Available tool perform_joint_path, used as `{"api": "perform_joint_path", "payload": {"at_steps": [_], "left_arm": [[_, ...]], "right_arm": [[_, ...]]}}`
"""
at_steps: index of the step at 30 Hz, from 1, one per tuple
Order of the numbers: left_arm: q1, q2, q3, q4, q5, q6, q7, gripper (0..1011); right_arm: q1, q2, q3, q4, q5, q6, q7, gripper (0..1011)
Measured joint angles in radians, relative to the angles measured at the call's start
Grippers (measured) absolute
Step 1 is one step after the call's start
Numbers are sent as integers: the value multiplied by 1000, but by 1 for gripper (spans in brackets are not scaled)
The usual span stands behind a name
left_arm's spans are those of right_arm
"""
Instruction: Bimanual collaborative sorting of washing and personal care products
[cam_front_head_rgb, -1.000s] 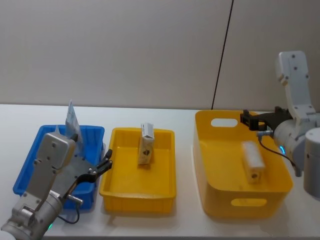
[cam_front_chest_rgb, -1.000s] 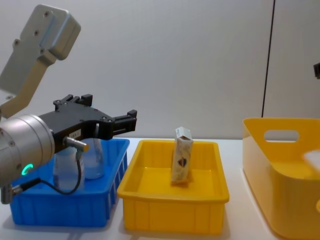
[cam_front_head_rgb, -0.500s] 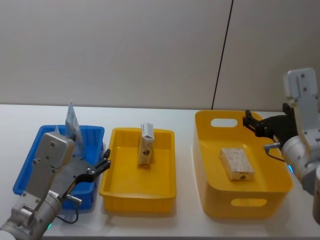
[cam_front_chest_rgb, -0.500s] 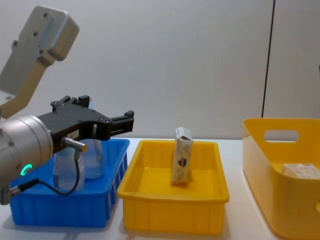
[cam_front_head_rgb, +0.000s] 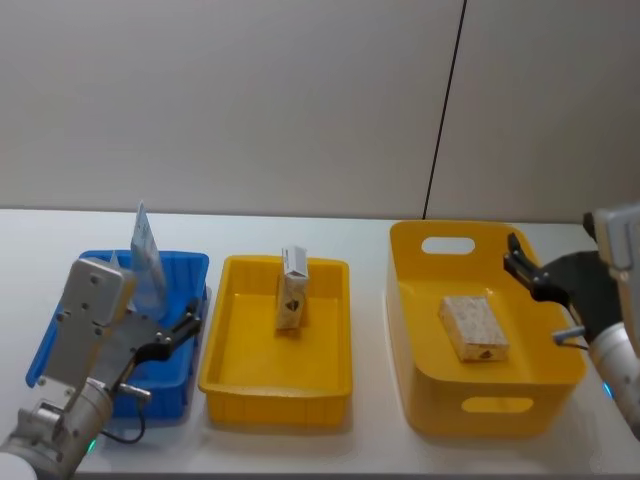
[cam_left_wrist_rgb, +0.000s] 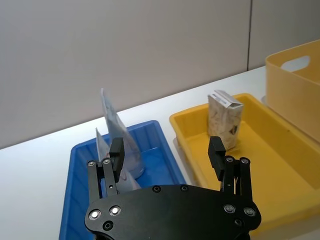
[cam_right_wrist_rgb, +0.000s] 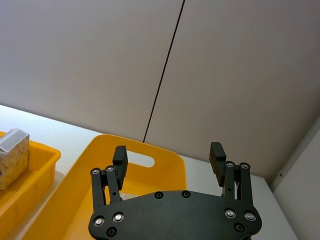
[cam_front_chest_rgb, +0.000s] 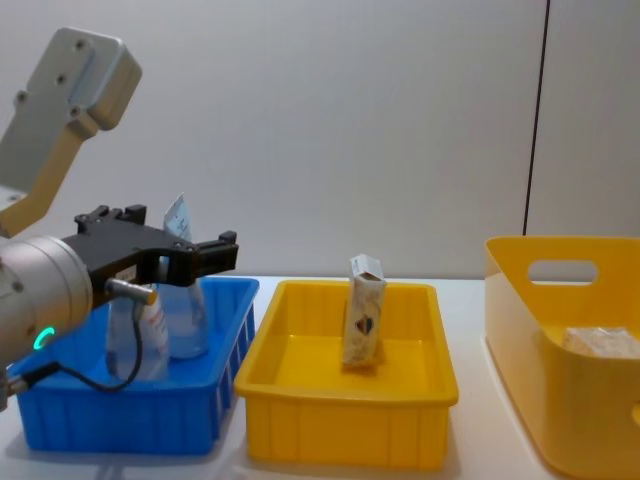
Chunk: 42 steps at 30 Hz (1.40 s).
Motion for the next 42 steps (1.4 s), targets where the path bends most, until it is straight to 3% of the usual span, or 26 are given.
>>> {"api": "perform_joint_path", "payload": {"at_steps": [5,14,30,42], "left_arm": [[-7,-14,-14,16,5,21,22,1001],[-29,-39,-35,56,15,40,54,1001],[-87,-81,-66,155,19,72,76,1002],[-132,-127,-103,250,-24,98,58,1001]], "right_arm": [[-33,19,11,15,-5,-91,13,1004],[-65,36,23,29,-9,-178,26,1004],[-85,48,31,38,-12,-234,35,1004],[-90,50,32,40,-13,-248,36,1004]]}}
